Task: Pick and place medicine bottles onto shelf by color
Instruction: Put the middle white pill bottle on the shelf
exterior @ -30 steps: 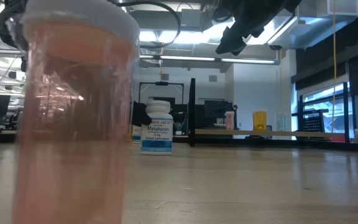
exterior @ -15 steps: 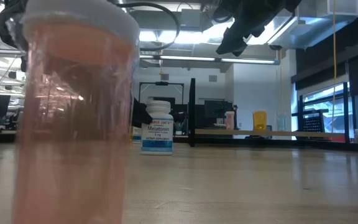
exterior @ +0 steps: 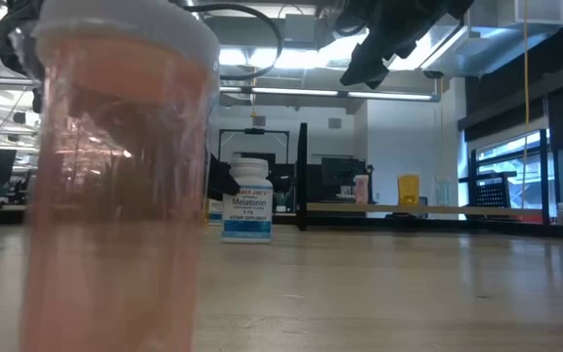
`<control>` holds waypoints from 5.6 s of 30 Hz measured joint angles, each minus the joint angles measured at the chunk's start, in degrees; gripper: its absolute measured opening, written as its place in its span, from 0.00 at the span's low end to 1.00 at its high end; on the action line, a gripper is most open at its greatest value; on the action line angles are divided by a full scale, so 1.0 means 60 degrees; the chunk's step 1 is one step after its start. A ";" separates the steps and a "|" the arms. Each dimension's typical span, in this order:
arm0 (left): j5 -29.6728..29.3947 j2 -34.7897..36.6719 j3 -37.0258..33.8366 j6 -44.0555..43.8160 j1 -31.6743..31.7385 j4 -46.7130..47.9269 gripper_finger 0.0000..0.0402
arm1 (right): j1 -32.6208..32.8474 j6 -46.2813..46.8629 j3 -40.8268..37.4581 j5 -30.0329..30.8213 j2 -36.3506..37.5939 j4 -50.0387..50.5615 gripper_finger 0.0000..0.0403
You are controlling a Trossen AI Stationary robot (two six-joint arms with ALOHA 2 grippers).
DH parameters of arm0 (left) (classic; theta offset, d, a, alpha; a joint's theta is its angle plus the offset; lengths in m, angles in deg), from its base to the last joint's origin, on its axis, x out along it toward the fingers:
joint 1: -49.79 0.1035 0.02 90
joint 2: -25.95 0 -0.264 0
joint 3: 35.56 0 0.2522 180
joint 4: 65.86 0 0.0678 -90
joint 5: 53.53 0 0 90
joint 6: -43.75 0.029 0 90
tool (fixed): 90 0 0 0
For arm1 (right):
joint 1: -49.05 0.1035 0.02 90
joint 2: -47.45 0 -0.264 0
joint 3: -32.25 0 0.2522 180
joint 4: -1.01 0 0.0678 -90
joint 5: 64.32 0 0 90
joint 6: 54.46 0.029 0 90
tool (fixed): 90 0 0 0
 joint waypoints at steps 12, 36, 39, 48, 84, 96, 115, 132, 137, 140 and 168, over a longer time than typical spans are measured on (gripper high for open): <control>-0.0025 0.0005 0.0000 0.0345 -0.0004 0.0056 0.41 | 0.0000 0.0264 0.0000 -0.0006 0.0000 0.0004 0.53; 0.0323 0.0005 0.2336 0.1877 0.0364 0.2919 0.38 | 0.0000 0.1307 0.0015 -0.0095 0.0577 0.0132 0.53; 0.0395 0.0005 0.2735 0.2139 0.0491 0.3579 0.38 | 0.0000 0.1007 0.0015 -0.0418 0.0449 0.0122 0.53; 0.0543 0.0005 0.3404 0.2280 0.0837 0.4165 0.38 | 0.0093 -0.0096 0.0011 -0.0345 0.0382 0.0142 0.53; 0.0510 0.0005 0.4255 0.2266 0.0849 0.4756 0.38 | 0.0481 -0.2072 -0.0002 -0.0275 -0.1672 -0.0816 0.53; 0.0535 0.0005 0.4255 0.2266 0.0849 0.4793 0.38 | 0.0508 -0.2032 0.0002 -0.0275 -0.1864 -0.1298 0.53; 0.0535 0.0005 0.4251 0.2237 0.0856 0.4829 0.38 | 0.0732 -0.1774 0.0000 0.0070 -0.2160 -0.1610 0.53; 0.0550 0.0005 0.4248 0.2222 0.0849 0.4832 0.38 | 0.1038 -0.1723 0.0000 0.0568 -0.2160 -0.1665 0.43; 0.0595 0.0005 0.4248 0.2190 0.0849 0.4828 0.39 | 0.1038 -0.1406 0.0000 0.0519 -0.2160 -0.1726 0.45; 0.0612 0.0005 0.4248 0.2205 0.0849 0.4825 0.40 | 0.1038 -0.1293 0.0000 0.0506 -0.2160 -0.1743 0.44; 0.1871 0.0015 0.4248 0.1606 0.1175 0.5044 0.41 | 0.1045 -0.0794 0.0000 0.0768 -0.2167 -0.1683 0.43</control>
